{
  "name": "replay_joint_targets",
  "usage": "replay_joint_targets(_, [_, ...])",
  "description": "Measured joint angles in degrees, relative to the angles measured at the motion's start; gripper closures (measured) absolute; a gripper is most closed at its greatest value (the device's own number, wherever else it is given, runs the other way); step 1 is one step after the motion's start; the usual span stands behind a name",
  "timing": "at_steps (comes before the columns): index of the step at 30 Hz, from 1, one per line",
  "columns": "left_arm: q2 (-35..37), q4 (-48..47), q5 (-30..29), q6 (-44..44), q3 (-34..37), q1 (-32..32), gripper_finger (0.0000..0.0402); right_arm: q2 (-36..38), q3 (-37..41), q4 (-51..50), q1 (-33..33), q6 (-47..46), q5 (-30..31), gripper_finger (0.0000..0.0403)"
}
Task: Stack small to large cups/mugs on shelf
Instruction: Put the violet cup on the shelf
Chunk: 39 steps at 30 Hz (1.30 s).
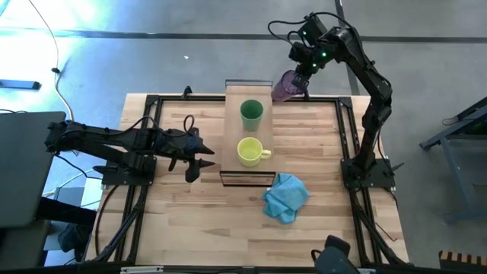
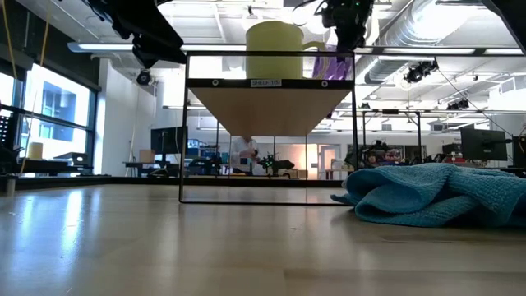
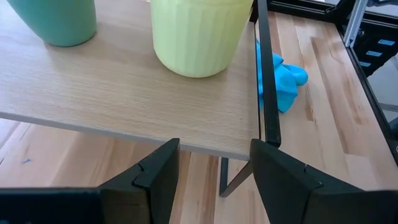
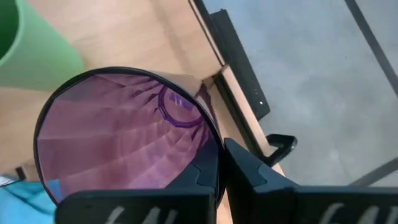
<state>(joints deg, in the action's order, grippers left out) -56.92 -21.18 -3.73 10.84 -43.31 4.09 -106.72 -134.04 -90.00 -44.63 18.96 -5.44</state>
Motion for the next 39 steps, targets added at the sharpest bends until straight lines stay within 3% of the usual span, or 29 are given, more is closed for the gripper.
replay_joint_targets(21, [0.0, 0.6, 0.0, 3.0, 0.0, 0.0, 0.0218, -0.6, 0.0, 12.8, 6.4, 3.0, -4.5, 0.0403])
replay_joint_targets(39, [0.0, 0.0, 0.0, 3.0, 0.0, 0.0, 0.0218, -6.1, -0.9, 18.3, 7.2, 4.0, -7.9, 0.0403])
